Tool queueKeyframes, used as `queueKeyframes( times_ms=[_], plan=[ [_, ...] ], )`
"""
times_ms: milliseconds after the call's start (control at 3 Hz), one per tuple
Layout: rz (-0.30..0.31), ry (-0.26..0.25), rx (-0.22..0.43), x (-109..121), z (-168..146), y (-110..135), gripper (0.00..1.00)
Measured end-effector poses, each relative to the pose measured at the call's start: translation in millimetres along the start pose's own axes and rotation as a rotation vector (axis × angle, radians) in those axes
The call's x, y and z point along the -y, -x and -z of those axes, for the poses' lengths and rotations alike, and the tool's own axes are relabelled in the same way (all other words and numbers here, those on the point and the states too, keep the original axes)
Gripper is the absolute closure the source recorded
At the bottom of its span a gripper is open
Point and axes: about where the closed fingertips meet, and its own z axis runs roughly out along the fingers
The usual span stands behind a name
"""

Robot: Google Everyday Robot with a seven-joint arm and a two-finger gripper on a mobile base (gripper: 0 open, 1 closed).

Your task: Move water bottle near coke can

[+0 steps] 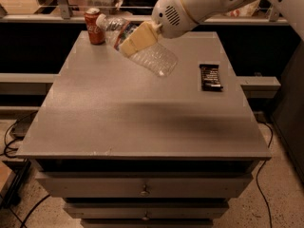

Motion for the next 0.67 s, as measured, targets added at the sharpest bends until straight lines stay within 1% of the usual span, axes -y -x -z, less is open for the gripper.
queueKeyframes(
  times_ms=[333,667],
  plan=[
    [-0.027,-0.009,0.022,5,-10,4,1.00],
    [-0.114,-0.020,0.086,22,-22,10,1.00]
  ],
)
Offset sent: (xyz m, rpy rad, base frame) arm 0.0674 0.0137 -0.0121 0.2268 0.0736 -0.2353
